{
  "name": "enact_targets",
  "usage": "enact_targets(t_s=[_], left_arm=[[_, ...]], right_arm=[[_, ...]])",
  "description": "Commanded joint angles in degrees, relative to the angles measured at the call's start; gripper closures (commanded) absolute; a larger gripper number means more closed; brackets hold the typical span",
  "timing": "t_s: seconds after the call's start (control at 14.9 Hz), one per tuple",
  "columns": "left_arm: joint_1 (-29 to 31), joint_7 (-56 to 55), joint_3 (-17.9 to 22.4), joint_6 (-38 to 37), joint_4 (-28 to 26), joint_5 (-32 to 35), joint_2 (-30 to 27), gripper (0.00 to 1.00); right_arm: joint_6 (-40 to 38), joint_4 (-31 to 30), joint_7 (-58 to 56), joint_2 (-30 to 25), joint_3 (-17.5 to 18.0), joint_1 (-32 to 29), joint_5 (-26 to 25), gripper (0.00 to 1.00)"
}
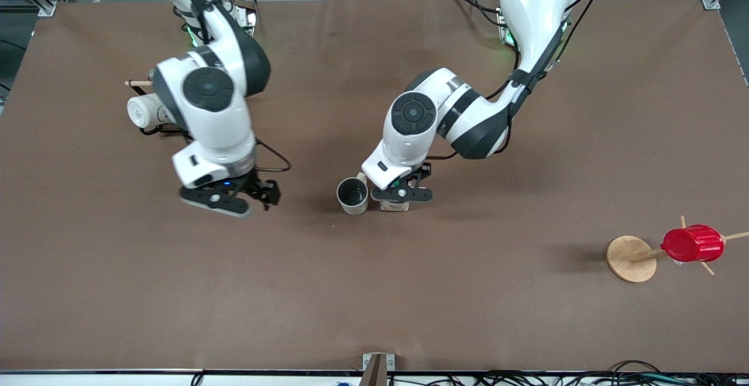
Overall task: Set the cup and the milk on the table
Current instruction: 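Set the mug down and open the right gripper, withdrawing it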
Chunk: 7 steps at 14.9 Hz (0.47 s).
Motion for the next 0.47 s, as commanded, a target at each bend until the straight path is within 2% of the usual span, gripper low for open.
enact_targets(t_s=[0.0,0.07,0.27,0.4], left_arm=[[-0.86,0.24,0.56,0.78,2.31,1.16,0.33,0.24],[-0.86,0.32,0.56,1.40,2.05,1.60,0.33,0.00],[-0.60,-0.37,0.47,1.49,1.96,3.09,-0.98,0.00],[0.10,-0.47,0.38,0.62,1.08,3.10,-3.26,0.00]], right_arm=[[-1.53,-1.74,-11.42,-6.25,-6.85,-1.02,6.80,0.00],[-2.84,-1.74,-15.99,-8.27,-9.84,-1.02,9.43,0.00],[-7.94,-1.74,-23.57,-14.59,-18.80,-1.02,17.70,0.00],[-11.80,-0.87,-28.05,-18.11,-23.82,-1.02,20.70,0.00]])
